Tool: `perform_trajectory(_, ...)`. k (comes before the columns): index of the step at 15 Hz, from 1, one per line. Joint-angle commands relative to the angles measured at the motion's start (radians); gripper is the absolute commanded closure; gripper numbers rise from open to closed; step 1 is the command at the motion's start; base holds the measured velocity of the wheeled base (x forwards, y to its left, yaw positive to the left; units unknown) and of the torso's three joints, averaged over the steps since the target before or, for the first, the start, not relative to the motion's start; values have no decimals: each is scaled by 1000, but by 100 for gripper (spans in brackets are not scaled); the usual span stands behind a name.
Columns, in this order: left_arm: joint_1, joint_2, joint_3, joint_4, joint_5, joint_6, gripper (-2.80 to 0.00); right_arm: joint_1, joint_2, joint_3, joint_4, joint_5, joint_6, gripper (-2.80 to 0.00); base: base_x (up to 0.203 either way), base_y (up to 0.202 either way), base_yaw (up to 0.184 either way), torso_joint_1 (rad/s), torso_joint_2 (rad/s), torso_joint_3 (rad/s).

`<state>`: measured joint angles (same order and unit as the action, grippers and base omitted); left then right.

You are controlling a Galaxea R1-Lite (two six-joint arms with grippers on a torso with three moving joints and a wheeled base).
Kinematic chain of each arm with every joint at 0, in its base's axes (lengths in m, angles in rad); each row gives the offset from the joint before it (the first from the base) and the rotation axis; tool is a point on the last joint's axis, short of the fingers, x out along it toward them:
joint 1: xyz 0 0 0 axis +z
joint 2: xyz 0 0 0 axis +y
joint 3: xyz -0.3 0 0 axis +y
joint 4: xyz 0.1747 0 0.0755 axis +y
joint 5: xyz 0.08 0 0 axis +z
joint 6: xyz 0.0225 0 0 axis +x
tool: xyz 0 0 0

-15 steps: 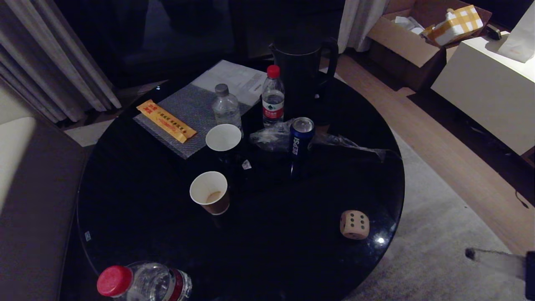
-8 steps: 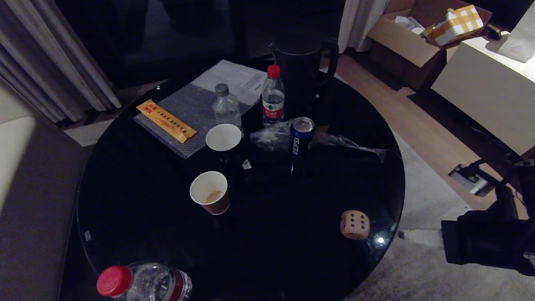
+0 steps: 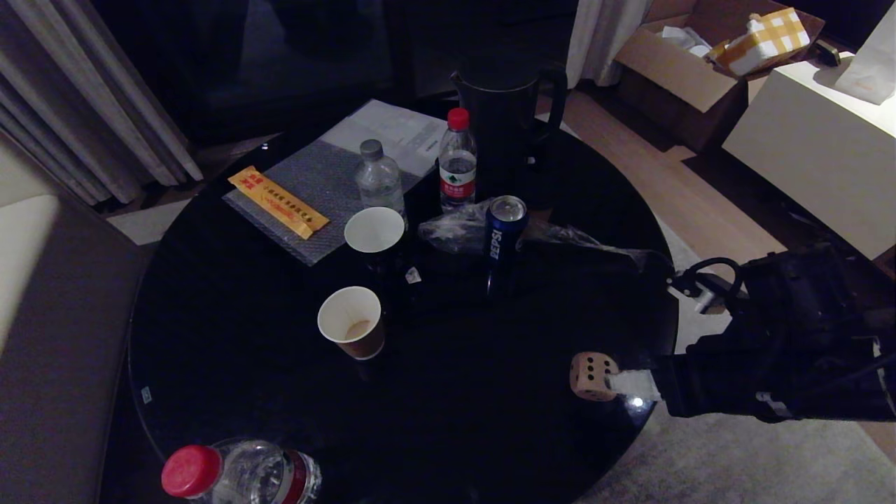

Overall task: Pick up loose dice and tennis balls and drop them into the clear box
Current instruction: Pick up toys out of the box

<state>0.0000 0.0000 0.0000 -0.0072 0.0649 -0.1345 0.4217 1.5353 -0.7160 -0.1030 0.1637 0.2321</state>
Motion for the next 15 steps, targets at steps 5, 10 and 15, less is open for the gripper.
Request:
perform_trajectory(5,0,1,2,0,1,-2,0,52,124,-66,2,-47,-12,-280,0,0,0,0,0,0)
perform_trajectory(10,0,1,2,0,1,-2,0,81,231,-123,-1,-175,-35,-280,0,0,0,0,0,0)
perform_trajectory(15,0,2,2,0,1,-2,0,80,267,-173,-3,-201,-38,-280,0,0,0,0,0,0)
